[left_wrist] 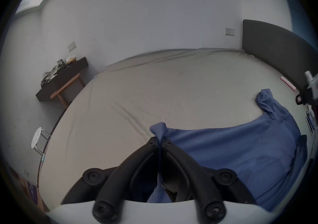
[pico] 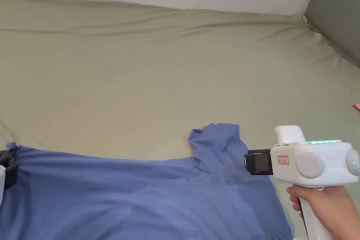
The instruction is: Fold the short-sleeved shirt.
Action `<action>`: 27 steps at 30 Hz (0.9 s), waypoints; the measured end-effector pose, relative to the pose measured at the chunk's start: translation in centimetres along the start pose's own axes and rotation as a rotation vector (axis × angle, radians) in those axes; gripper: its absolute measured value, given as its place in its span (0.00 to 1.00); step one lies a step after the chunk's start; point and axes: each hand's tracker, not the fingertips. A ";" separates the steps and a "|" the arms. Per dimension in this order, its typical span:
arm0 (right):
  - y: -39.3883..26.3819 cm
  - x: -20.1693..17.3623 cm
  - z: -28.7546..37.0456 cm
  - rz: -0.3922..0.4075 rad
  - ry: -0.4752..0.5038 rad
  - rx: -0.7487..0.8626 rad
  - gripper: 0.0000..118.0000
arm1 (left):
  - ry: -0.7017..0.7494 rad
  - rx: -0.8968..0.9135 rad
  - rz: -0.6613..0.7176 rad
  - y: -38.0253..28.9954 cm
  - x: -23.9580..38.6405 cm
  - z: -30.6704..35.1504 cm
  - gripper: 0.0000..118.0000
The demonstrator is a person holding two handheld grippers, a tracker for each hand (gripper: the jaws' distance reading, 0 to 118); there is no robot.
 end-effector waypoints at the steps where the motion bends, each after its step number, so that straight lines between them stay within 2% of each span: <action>1: 0.0 0.5 -1.9 0.008 -0.007 -0.021 0.97 | 0.005 0.005 -0.007 -0.2 0.1 0.6 0.00; 3: -0.5 1.3 -5.1 -0.008 -0.061 -0.117 0.95 | 0.006 0.004 -0.011 -0.6 0.1 1.0 0.00; 6: -1.2 2.3 -7.9 -0.069 -0.052 -0.132 0.94 | 0.028 0.003 -0.014 -1.3 0.2 1.3 0.00; 7: -1.4 2.0 -7.8 -0.069 -0.042 -0.125 0.90 | 0.030 -0.002 -0.014 -1.4 0.1 1.2 0.00; 8: -1.6 1.5 -7.5 -0.059 -0.029 -0.121 0.83 | 0.027 -0.005 0.001 -1.6 0.0 1.2 0.00; 10: -1.6 0.6 -6.7 -0.035 0.037 -0.079 0.54 | 0.029 -0.013 0.033 -2.0 -0.3 1.3 0.00; 11: -1.4 0.1 -6.3 -0.003 0.055 -0.074 0.35 | 0.035 -0.017 0.033 -2.2 -0.3 1.1 0.00; 12: -1.1 0.2 -6.3 0.024 0.093 -0.067 0.02 | 0.040 -0.019 0.037 -2.4 -0.4 1.1 0.00; 14: -0.8 -0.7 -5.8 0.106 0.013 -0.056 0.01 | 0.044 -0.027 0.044 -2.4 -0.5 1.2 0.00; 15: -0.6 -0.8 -5.3 0.133 0.027 -0.064 0.01 | 0.044 -0.026 0.049 -2.5 -0.6 1.5 0.00; 20: 0.4 0.0 1.1 0.067 0.121 0.000 0.01 | 0.043 0.003 0.055 -1.2 -1.1 4.3 0.00; 27: -1.3 1.4 10.4 0.148 0.163 0.009 0.01 | 0.046 -0.010 0.044 -0.8 -2.4 9.5 0.00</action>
